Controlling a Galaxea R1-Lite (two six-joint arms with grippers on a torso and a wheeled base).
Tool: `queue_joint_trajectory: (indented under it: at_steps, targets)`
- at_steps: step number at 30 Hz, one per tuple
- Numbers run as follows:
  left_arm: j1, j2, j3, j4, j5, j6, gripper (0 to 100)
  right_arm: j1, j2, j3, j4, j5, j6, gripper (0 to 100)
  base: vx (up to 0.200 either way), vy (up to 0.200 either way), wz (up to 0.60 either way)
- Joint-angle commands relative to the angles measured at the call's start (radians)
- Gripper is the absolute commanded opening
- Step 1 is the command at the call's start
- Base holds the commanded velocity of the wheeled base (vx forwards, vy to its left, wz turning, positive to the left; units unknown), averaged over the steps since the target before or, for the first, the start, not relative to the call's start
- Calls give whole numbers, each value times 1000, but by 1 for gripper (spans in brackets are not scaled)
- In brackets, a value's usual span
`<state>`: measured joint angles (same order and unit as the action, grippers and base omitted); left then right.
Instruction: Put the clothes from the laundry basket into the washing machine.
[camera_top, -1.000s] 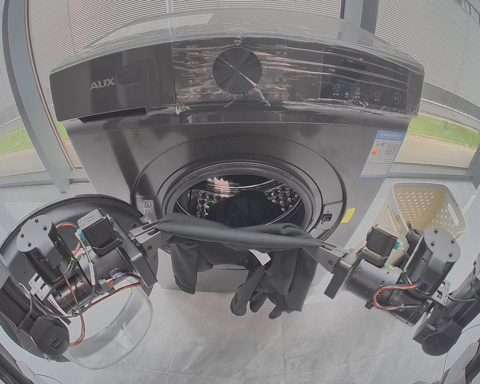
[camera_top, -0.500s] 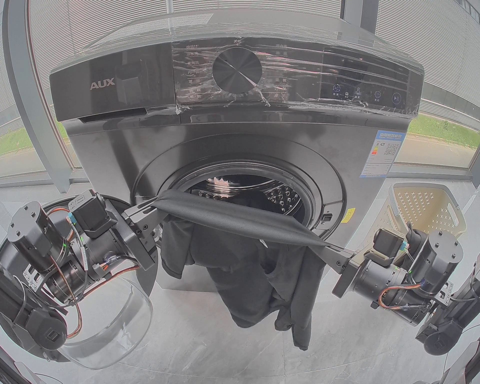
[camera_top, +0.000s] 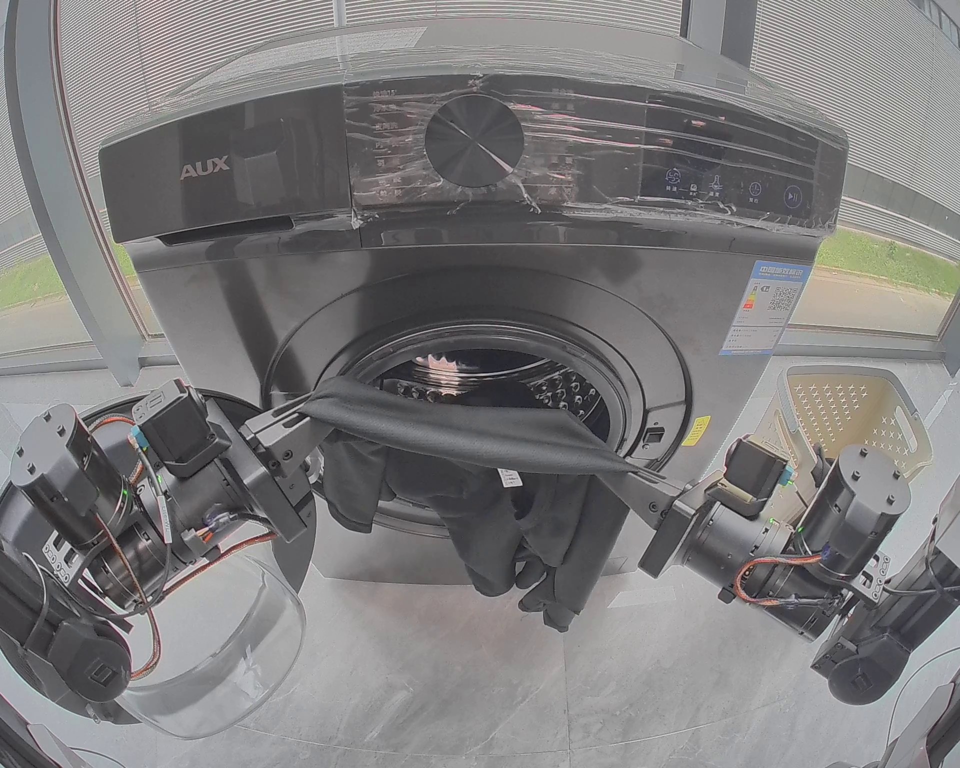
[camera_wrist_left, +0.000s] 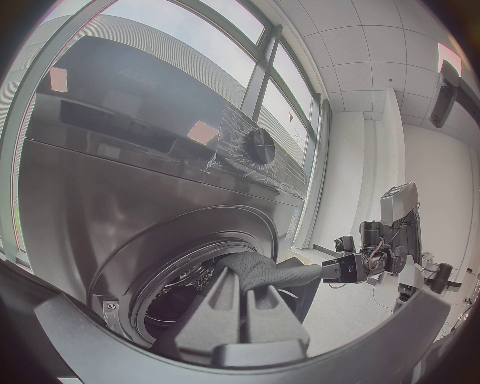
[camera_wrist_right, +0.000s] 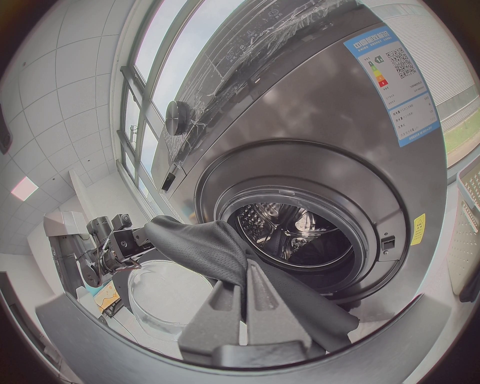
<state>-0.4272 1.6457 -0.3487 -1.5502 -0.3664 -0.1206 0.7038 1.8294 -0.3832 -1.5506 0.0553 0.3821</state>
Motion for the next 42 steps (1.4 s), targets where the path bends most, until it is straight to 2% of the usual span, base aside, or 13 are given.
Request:
queue_joint_trajectory:
  at_steps: [1,7,8,13,17,20,26,30,34,38,40,42]
  targets:
    - [-1,3,1,-1,0,1,0,3,8,-2,0,0,0,0,0,0,0]
    - [1,14,31,2,-14,6,0,5,2,-5,0,0,0,0,0,0,0]
    - [-1,16,45,4,-14,6,100,8,2,-5,0,0,0,0,0,0,0]
    - [-4,69,99,35,-19,10,100,11,1,-5,0,0,0,0,0,0,0]
    - [-27,112,163,30,-65,67,100,2,5,-6,0,-2,0,0,0,0,0]
    - [-48,114,188,30,-85,95,100,-1,7,-6,0,-2,0,0,0,0,0]
    - [-68,126,206,27,-88,101,100,-6,7,-19,1,-3,0,0,0,0,0]
    - [-67,129,224,9,-106,99,100,-47,27,-51,1,-43,1,0,0,0,0]
    - [-64,158,221,7,-89,99,100,-70,51,-68,0,-51,3,0,0,0,0]
    - [-44,186,211,9,-74,138,100,-75,51,-72,1,-54,1,0,0,0,0]
    - [-33,200,194,9,-48,144,100,-73,50,-69,1,-52,3,0,0,0,0]
    - [-31,218,157,9,0,144,100,-56,47,-63,0,-52,3,0,0,0,0]
